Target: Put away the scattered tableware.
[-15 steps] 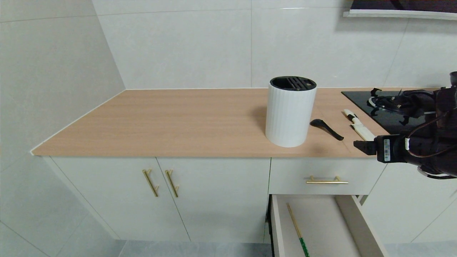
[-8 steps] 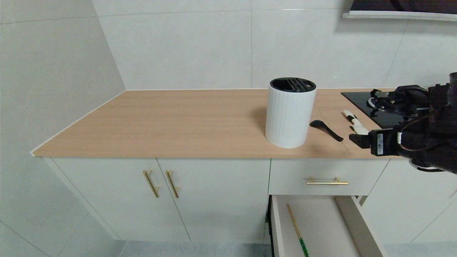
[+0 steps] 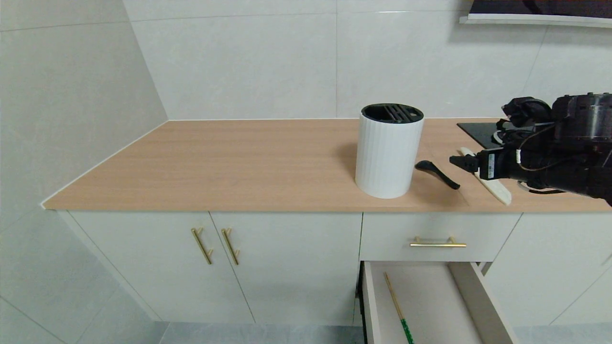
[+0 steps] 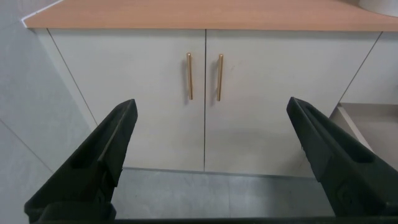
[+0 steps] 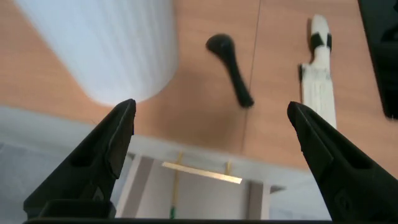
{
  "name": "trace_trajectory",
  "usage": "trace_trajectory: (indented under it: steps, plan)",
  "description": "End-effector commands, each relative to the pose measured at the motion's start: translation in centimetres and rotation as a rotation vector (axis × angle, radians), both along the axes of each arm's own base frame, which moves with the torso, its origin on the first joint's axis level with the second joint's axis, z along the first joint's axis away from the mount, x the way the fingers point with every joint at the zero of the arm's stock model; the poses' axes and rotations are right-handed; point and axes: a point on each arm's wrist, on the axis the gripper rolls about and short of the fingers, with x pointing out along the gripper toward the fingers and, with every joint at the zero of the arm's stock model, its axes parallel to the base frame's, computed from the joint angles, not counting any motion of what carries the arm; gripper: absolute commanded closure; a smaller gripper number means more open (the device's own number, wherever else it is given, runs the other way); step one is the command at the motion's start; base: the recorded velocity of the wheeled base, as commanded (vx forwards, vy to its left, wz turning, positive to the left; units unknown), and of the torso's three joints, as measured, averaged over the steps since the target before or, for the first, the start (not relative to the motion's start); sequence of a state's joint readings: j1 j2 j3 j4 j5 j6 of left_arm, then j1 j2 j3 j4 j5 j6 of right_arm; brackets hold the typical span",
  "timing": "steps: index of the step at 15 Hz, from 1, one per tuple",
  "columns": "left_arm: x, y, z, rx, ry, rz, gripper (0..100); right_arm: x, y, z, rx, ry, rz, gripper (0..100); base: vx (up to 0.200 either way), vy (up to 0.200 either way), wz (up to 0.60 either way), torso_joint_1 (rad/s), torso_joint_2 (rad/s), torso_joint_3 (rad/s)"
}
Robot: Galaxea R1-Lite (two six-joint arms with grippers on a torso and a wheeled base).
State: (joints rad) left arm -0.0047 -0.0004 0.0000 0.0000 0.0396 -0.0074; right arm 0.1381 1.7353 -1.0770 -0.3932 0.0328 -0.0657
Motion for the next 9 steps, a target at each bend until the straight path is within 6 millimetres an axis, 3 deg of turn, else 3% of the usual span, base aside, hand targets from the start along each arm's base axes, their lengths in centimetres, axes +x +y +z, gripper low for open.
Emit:
trace_trajectory:
  steps: [1, 5, 9]
  plan:
    - [0.0, 0.0, 0.0, 0.000, 0.000, 0.000, 0, 3.5, -0.4, -3.3, -0.005, 0.036, 0.001, 0, 0.000, 0.000, 0.00, 0.000, 0.00, 0.000]
    - [0.0, 0.0, 0.0, 0.000, 0.000, 0.000, 0, 7.5, -1.6, -7.3, -0.043, -0.030, -0.023, 0, 0.000, 0.000, 0.00, 0.000, 0.00, 0.000]
    - [0.0, 0.0, 0.0, 0.000, 0.000, 0.000, 0, 8.4, -3.9, -7.7, -0.017, -0.021, 0.005, 0, 0.000, 0.000, 0.00, 0.000, 0.00, 0.000]
